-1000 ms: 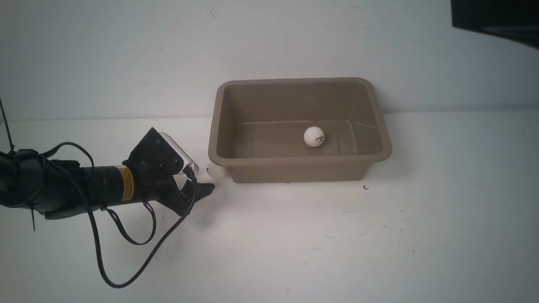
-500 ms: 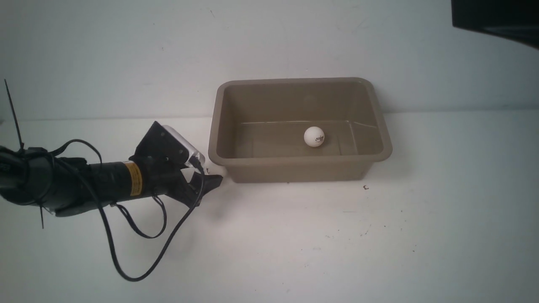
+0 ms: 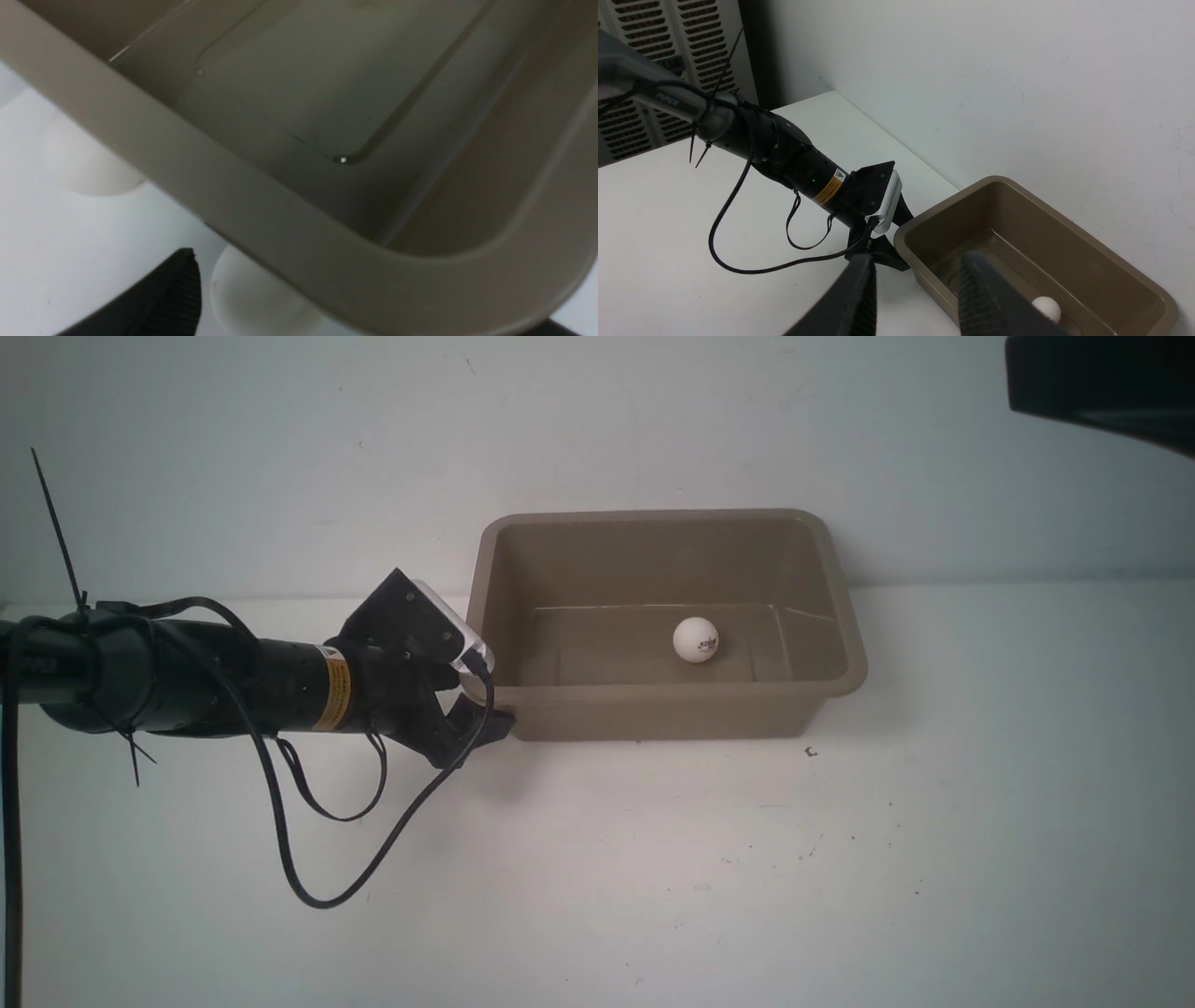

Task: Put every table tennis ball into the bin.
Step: Use the left arm to clamp the table tennis ball closest to it

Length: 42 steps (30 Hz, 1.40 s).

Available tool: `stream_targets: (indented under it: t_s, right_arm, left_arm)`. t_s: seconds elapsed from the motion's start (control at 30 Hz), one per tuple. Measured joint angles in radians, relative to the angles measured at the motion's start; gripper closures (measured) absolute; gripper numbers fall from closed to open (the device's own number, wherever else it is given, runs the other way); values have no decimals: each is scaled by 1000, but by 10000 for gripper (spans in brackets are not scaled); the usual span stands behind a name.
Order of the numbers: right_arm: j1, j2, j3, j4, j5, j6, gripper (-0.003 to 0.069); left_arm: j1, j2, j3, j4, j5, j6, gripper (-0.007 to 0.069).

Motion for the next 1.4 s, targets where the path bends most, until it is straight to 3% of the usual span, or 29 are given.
stream_targets:
  t_s: [0.2, 0.87, 1.1, 1.3, 1.4]
  right_arm:
    - [0, 0, 0, -5, 3, 0, 419]
    - [0, 0, 0, -6, 10, 0, 419]
    - [0, 0, 0, -8, 15, 0, 419]
    - [0, 0, 0, -8, 16, 0, 419]
    - [0, 0, 0, -8, 18, 0, 419]
  left_arm:
    - [0, 2, -3, -1, 67, 9, 59]
    - [0, 86, -15, -34, 29, 27, 63]
    - [0, 88, -15, -49, 14, 92, 127]
    - [0, 88, -15, -59, 23, 126, 268]
    - [0, 88, -15, -64, 34, 121, 270]
